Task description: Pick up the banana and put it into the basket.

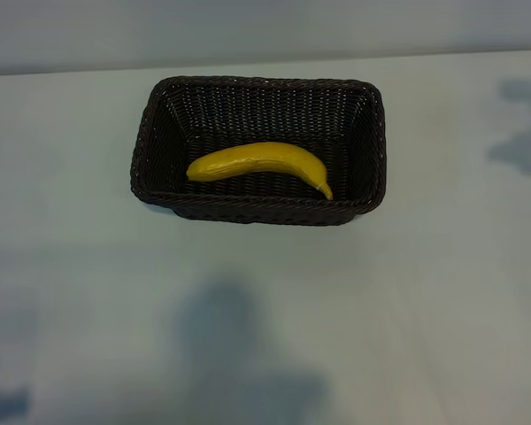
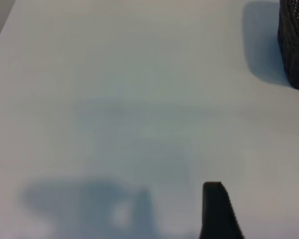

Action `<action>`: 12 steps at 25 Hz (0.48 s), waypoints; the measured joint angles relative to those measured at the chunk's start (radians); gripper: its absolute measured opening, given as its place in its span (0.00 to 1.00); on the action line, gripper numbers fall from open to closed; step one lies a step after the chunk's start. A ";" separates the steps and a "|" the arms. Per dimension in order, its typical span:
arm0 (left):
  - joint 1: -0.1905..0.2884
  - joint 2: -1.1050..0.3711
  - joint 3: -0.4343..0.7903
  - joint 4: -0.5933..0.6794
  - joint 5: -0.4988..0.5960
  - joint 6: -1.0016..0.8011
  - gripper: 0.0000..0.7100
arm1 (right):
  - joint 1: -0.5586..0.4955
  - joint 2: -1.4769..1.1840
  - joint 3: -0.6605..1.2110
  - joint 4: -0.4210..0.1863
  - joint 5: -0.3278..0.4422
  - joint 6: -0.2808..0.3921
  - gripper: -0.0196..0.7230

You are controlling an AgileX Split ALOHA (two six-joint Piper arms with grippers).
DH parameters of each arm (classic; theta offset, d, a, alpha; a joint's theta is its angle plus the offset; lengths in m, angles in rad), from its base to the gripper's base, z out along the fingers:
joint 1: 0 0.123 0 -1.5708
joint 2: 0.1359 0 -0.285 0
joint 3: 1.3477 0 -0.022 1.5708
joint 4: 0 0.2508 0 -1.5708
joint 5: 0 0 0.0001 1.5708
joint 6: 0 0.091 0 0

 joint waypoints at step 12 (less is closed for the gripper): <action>0.000 0.000 0.000 0.000 0.000 0.000 0.63 | 0.000 -0.507 0.392 0.000 -0.020 0.026 0.73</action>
